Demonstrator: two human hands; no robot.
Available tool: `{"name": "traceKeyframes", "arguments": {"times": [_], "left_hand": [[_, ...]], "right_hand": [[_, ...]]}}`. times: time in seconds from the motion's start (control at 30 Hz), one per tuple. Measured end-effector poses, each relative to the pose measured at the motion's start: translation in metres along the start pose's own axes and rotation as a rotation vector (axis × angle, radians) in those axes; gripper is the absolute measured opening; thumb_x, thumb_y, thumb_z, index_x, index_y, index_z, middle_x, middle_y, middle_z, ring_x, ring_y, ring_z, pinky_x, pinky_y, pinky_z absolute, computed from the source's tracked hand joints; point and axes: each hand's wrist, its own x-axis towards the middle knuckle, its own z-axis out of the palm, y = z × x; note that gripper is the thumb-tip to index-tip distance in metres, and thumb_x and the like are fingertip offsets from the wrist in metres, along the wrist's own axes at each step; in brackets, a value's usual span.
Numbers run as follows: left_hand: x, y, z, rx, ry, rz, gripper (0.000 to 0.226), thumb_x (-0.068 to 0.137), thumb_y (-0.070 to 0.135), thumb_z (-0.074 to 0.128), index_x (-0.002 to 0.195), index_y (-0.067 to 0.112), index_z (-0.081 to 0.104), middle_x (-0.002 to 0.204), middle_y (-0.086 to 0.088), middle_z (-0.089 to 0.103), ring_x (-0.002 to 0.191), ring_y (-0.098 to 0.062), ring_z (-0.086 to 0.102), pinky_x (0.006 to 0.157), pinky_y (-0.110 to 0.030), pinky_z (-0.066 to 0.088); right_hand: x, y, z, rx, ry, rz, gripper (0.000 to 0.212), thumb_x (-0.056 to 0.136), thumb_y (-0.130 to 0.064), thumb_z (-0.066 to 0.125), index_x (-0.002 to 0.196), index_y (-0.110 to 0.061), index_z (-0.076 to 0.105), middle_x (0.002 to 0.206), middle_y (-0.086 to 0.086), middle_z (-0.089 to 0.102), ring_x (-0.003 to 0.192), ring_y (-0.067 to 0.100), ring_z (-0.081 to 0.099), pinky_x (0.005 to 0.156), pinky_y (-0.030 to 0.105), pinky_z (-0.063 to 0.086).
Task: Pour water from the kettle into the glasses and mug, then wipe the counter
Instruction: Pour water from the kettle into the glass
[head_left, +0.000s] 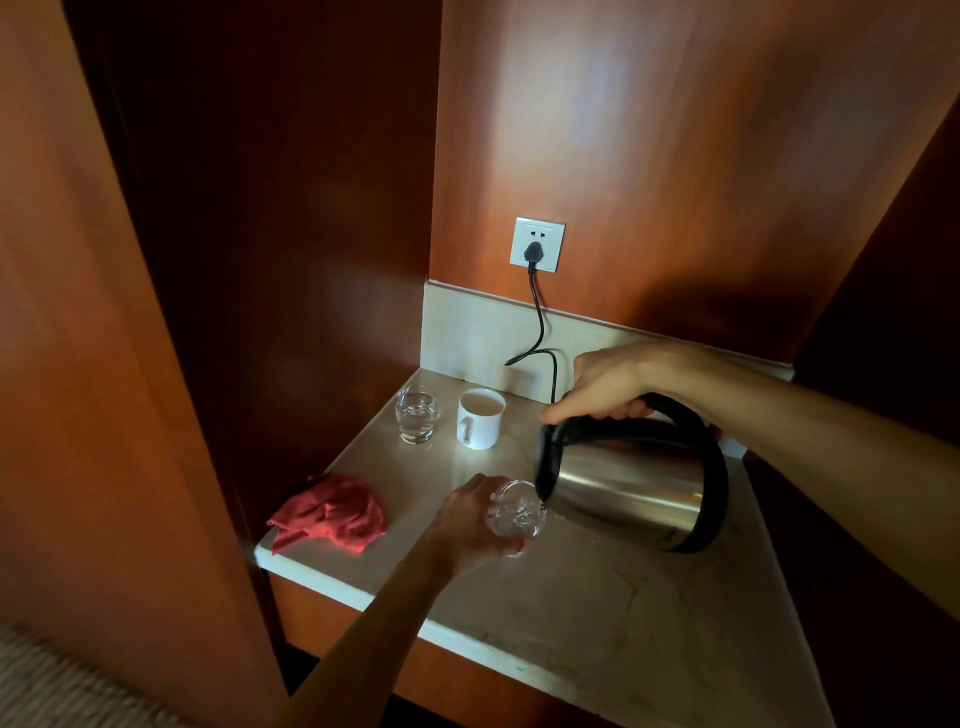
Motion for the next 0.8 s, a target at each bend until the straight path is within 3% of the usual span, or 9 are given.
{"name": "traceKeyframes", "arguments": {"times": [0.17, 0.43, 0.8], "left_hand": [[0.0, 0.0, 0.001, -0.005, -0.001, -0.01, 0.089, 0.053, 0.055, 0.089, 0.131, 0.039, 0.05, 0.123, 0.018, 0.06, 0.099, -0.001, 0.063, 0.087, -0.025, 0.058], [-0.001, 0.001, 0.0, -0.014, -0.012, -0.013, 0.09, 0.054, 0.052, 0.09, 0.132, 0.04, 0.045, 0.124, 0.017, 0.059, 0.103, -0.005, 0.064, 0.088, -0.031, 0.059], [-0.001, 0.0, 0.0, 0.015, -0.018, -0.002, 0.09, 0.054, 0.059, 0.086, 0.132, 0.041, 0.044, 0.126, 0.018, 0.058, 0.102, -0.003, 0.061, 0.087, -0.027, 0.058]], "right_hand": [[0.003, -0.005, -0.002, -0.014, -0.008, 0.01, 0.054, 0.075, -0.068, 0.062, 0.065, -0.016, 0.053, 0.046, 0.0, 0.047, 0.034, 0.019, 0.038, 0.045, 0.022, 0.036], [0.006, -0.013, -0.005, -0.029, -0.037, 0.01, 0.053, 0.073, -0.067, 0.064, 0.06, -0.018, 0.049, 0.044, -0.002, 0.043, 0.033, 0.019, 0.034, 0.045, 0.022, 0.033], [0.007, -0.02, -0.007, -0.069, -0.068, 0.008, 0.053, 0.074, -0.068, 0.062, 0.06, -0.018, 0.049, 0.044, -0.003, 0.042, 0.034, 0.02, 0.034, 0.046, 0.022, 0.035]]}}
